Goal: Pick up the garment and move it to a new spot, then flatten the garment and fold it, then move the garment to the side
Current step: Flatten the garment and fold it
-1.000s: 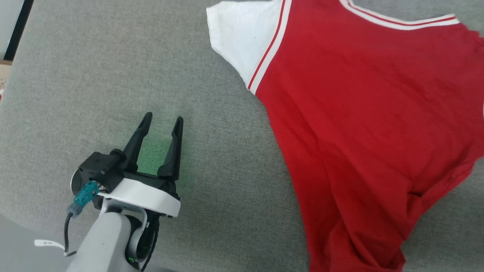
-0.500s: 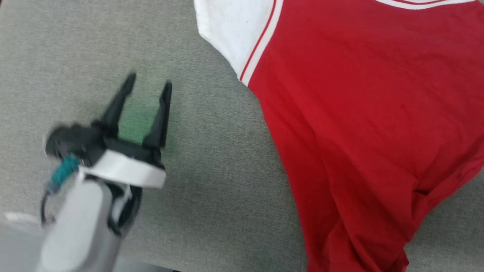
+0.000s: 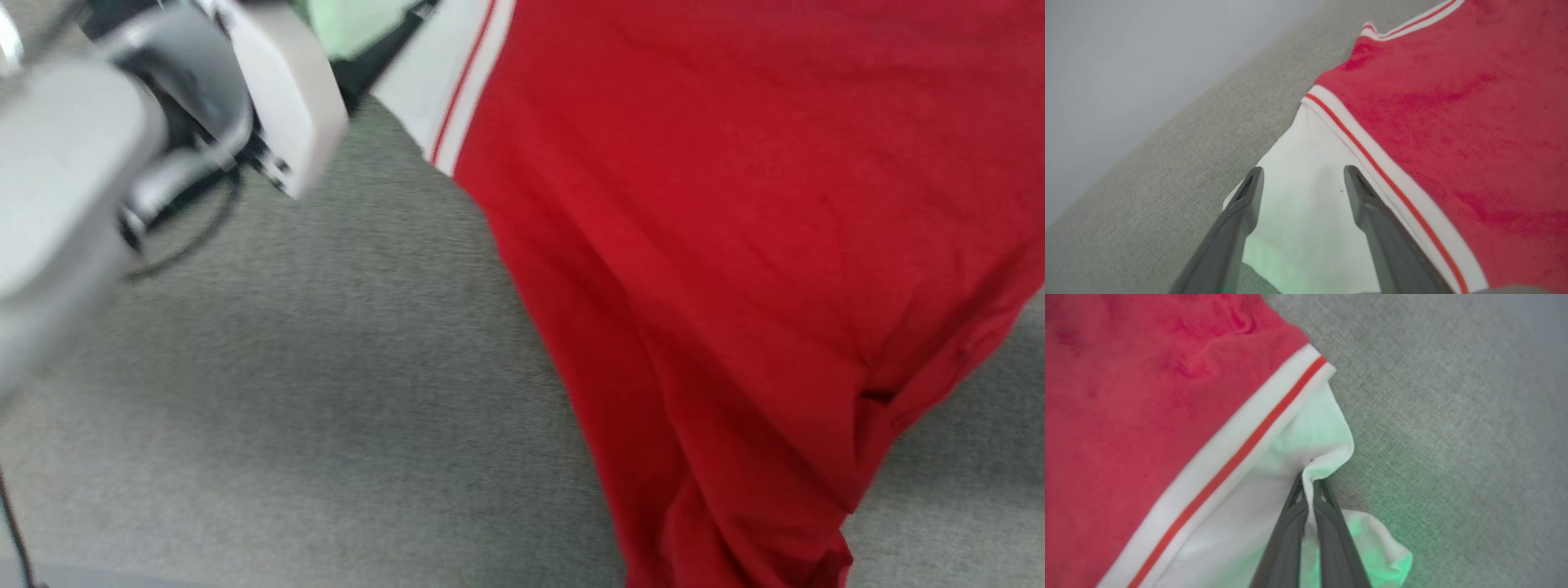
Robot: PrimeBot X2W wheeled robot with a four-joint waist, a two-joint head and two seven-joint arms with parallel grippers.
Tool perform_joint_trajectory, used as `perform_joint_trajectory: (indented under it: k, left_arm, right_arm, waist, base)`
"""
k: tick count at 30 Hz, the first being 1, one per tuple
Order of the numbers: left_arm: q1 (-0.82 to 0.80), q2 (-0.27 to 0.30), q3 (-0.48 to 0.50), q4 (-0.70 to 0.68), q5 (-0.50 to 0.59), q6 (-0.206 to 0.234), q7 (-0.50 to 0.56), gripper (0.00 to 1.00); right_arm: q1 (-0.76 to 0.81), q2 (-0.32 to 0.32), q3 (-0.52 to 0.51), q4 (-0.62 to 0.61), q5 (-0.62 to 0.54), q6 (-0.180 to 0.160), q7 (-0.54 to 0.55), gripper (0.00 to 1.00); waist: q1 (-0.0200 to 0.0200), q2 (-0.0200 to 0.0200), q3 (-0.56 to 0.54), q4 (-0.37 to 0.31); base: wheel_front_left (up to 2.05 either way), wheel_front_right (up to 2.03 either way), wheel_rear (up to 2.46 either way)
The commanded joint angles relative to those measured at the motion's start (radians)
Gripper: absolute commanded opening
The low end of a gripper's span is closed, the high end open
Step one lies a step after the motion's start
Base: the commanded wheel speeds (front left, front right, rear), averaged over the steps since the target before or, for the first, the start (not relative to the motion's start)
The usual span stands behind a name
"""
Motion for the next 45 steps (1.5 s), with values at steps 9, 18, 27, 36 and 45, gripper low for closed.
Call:
perform_joint_trajectory:
  k: [9, 18, 27, 36, 45]
  left_arm:
    - [-0.342, 0.081, -0.306, 0.19, -0.297, 0.003, 0.24, 1.0]
    - [-0.354, 0.09, -0.349, 0.192, -0.515, 0.0, 0.498, 0.79]
    - [-0.326, 0.093, -0.35, 0.147, -0.612, 0.0, 0.56, 0.0]
    - [-0.359, 0.083, -0.278, 0.181, -0.674, 0.002, 0.282, 0.0]
    - [-0.454, 0.05, -0.19, 0.296, -0.663, 0.002, -0.026, 0.0]
  right_arm:
    - [-0.018, 0.053, 0.121, 0.014, -0.03, -0.009, 0.032, 0.0]
    - [-0.054, 0.073, 0.179, 0.031, -0.037, -0.009, 0.015, 0.0]
    - [-0.09, 0.091, 0.197, 0.035, -0.031, -0.009, -0.035, 0.0]
    - [-0.158, 0.127, 0.061, 0.028, 0.029, -0.008, -0.201, 0.0]
    - [-0.342, 0.244, -0.158, 0.193, -0.048, -0.008, -0.32, 0.0]
  waist:
    - [0.0, -0.0001, 0.08, -0.11]
    - [0.0, -0.0001, 0.097, -0.141]
    - [0.0, -0.0001, 0.083, -0.145]
    - [0.0, -0.0001, 0.033, -0.145]
    - [0.0, -0.0001, -0.014, -0.161]
  base:
    - [0.0, 0.0, 0.0]
    - [0.0, 0.0, 0.0]
    - [0.0, 0.0, 0.0]
    - [0.0, 0.0, 0.0]
    - [0.0, 0.0, 0.0]
